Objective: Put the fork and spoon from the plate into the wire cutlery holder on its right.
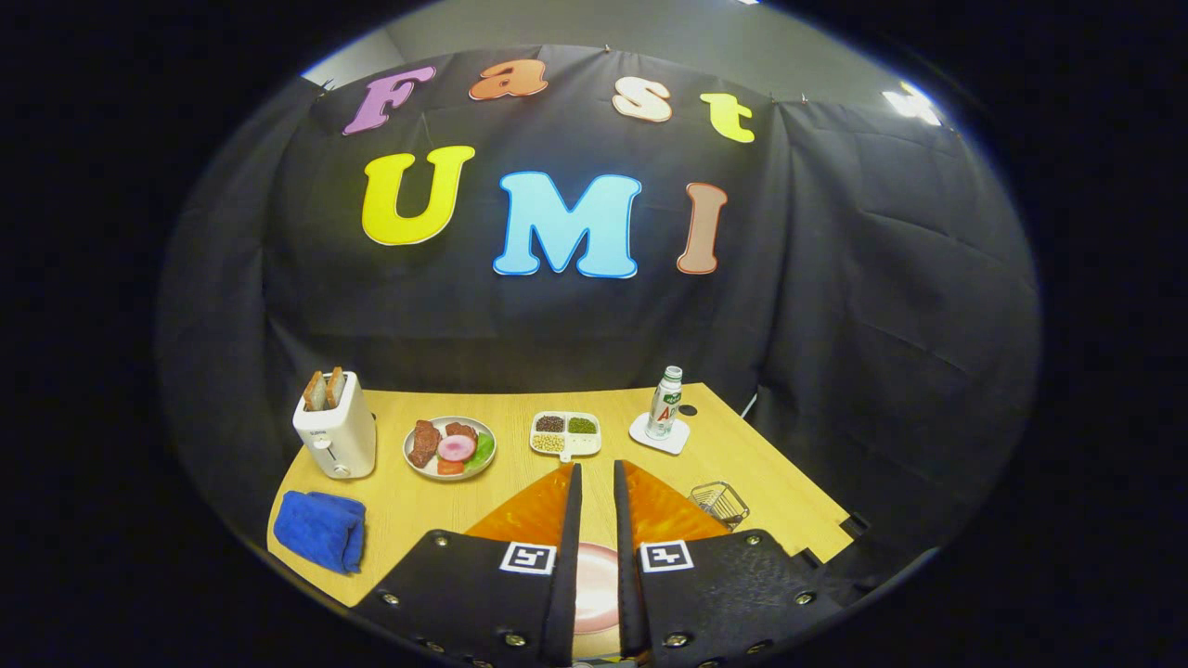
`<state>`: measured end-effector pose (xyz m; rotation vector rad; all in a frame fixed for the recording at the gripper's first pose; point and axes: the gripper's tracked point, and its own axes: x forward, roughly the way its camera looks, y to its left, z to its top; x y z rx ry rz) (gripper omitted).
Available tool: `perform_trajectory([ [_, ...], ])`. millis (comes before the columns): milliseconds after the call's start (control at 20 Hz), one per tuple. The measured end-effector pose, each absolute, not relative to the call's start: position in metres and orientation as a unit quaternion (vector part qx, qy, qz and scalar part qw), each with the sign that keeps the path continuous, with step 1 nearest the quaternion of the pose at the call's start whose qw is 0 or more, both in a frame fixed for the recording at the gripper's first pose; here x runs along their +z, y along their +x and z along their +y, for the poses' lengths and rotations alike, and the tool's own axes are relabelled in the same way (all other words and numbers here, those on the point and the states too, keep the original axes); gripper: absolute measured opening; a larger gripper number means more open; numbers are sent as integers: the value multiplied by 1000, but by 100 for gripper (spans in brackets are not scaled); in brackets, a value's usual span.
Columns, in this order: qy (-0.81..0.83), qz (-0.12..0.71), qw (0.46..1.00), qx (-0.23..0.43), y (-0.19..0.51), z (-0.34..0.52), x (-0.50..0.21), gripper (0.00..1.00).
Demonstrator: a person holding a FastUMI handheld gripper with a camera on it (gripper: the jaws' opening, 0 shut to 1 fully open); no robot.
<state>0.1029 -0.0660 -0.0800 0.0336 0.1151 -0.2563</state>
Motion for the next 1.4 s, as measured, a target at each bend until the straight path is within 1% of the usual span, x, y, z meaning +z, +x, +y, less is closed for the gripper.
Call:
perform_trajectory([
  [600,-2,49,991,-122,100,-59,-70,19],
  [850,-18,68,993,-96,90,-35,-83,19],
  [1100,-46,106,993,-40,75,20,-101,19],
  [1400,-71,150,984,59,61,93,-127,19],
])
